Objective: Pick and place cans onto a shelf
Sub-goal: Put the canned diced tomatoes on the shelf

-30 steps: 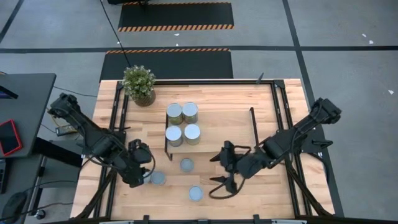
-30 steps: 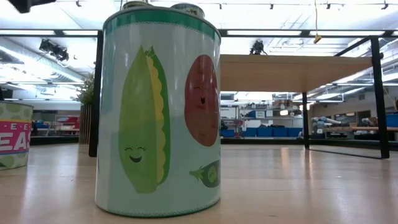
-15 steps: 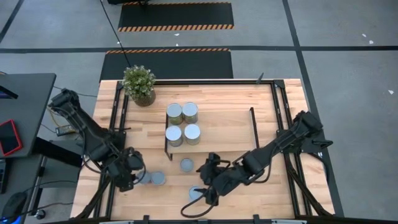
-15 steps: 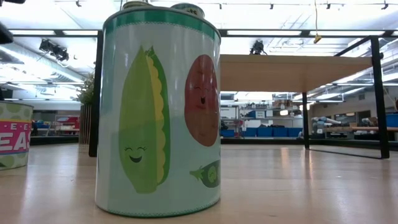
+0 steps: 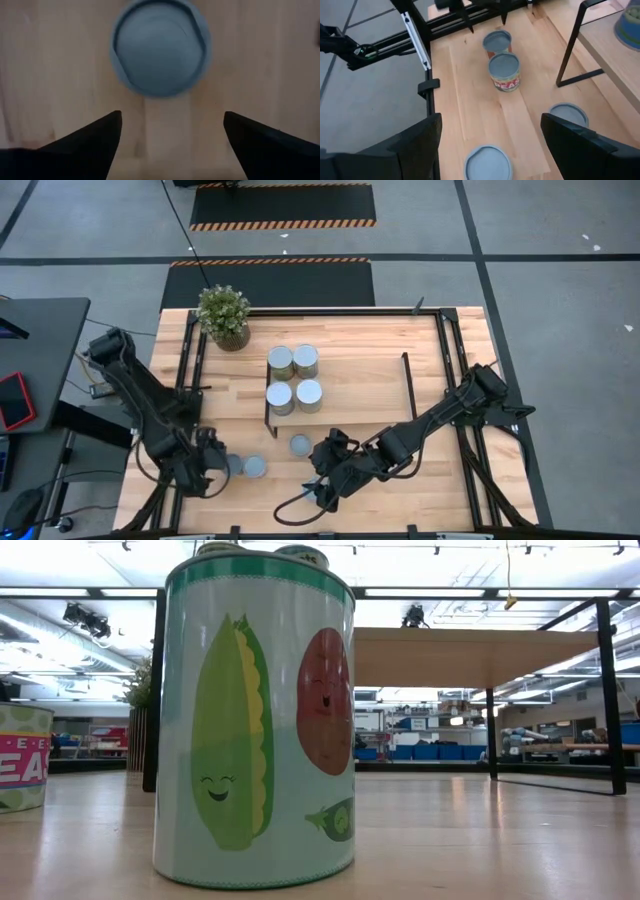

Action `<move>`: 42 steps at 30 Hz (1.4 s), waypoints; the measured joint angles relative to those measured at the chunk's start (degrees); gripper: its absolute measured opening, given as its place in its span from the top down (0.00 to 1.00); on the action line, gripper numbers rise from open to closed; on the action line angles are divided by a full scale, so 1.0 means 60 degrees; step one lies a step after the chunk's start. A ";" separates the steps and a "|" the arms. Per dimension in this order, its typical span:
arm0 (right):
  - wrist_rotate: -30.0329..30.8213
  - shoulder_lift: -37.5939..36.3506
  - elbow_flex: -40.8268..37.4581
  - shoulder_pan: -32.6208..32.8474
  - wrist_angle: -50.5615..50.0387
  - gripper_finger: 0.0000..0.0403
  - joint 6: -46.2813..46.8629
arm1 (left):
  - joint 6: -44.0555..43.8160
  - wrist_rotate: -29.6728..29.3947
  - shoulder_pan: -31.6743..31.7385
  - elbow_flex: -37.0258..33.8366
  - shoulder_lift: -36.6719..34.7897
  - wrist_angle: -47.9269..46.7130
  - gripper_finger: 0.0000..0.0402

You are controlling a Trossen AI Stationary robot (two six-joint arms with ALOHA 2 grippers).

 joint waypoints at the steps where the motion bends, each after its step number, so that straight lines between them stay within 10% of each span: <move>1: 0.0000 -0.0007 0.0000 -0.0007 -0.0003 0.14 0.0018 | 0.0001 -0.0262 -0.0023 0.0000 0.0202 0.0083 0.11; 17: -0.0499 -0.0011 0.0000 -0.0281 -0.0341 0.14 -0.0063 | -0.1657 -0.1937 0.0027 0.0000 0.2063 0.1732 0.12; 28: -0.1098 -0.0321 0.0000 -0.0624 -0.0849 0.14 0.0093 | -0.2171 -0.1175 0.0038 0.0368 0.1908 0.1865 0.30; 42: -0.0455 -0.2241 -0.0501 -0.0674 -0.3089 0.14 0.0616 | 0.2018 -0.0365 0.2355 0.6317 0.1997 -0.1367 0.30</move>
